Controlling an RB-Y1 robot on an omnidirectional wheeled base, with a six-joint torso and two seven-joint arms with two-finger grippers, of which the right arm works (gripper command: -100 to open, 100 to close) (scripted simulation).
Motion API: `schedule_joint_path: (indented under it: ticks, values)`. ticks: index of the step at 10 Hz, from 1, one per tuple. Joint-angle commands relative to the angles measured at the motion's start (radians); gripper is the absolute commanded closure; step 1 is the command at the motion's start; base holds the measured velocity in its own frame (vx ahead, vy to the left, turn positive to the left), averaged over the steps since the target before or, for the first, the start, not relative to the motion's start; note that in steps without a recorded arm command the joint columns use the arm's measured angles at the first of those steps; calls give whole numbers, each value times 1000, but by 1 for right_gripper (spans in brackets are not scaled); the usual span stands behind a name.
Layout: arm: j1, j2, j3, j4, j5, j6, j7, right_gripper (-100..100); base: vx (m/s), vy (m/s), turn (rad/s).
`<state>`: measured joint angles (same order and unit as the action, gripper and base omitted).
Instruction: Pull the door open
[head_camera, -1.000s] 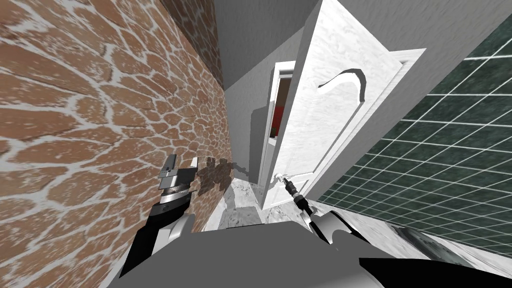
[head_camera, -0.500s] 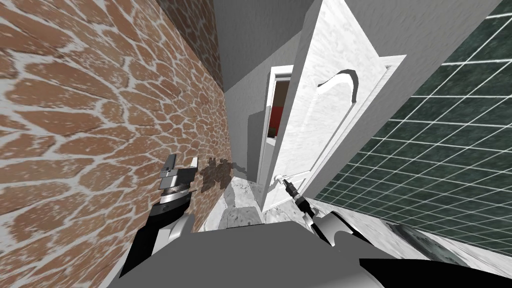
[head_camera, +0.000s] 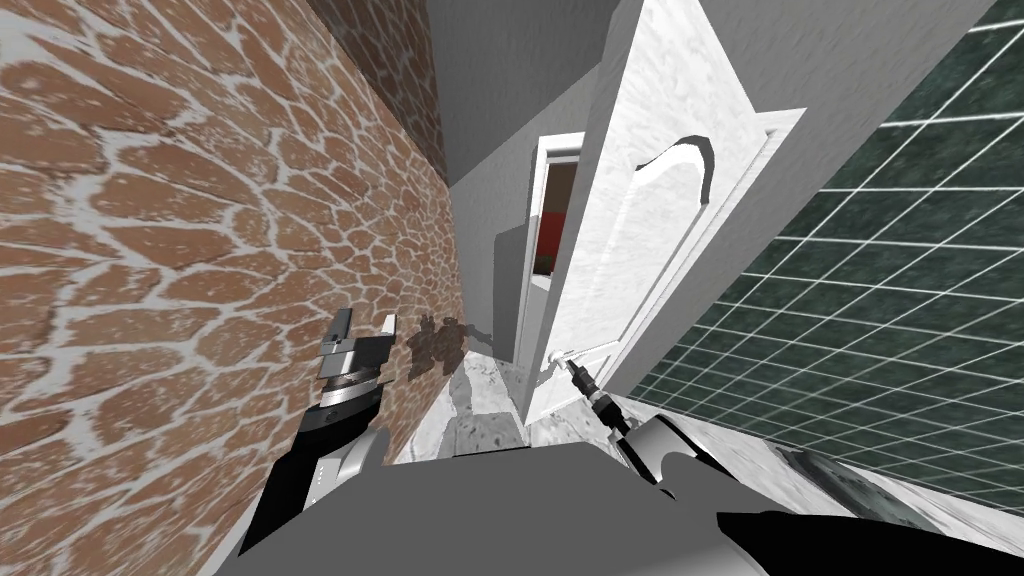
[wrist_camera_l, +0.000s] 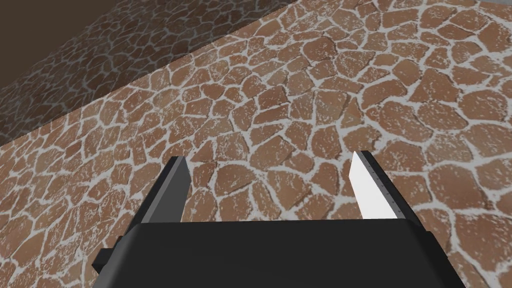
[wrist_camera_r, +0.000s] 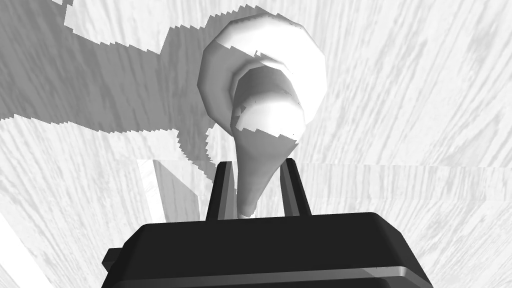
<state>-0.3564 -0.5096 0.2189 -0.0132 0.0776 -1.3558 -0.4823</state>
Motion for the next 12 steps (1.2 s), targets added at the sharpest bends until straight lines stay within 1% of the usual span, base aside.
schedule_joint_path:
  ticks: [1, 2, 3, 5, 6, 7, 8, 9, 10, 12]
  values:
    - [35, -9, -3, -45, -4, 13, -4, 100, -95, -58, 186]
    - [35, -9, -3, -45, -4, 13, -4, 100, -39, -26, 23]
    - [53, -18, -7, -49, -9, -6, -8, 100, -97, -64, 199]
    - [82, -34, -12, -50, -18, -36, -14, 100, -195, -133, 315]
    - [82, -34, -12, -50, -18, -36, -14, 100, -158, -78, 109]
    - [104, -46, -17, -45, -25, -59, -18, 100, -163, -89, 285]
    - [104, -46, -17, -45, -25, -59, -18, 100, -150, -82, 141]
    - [118, -53, -19, -40, -29, -73, -21, 100, -140, -60, 146]
    - [130, -59, -22, -34, -33, -86, -23, 100, -157, -72, 256]
    - [148, -69, -25, -20, -38, -105, -27, 100, -142, -99, 201]
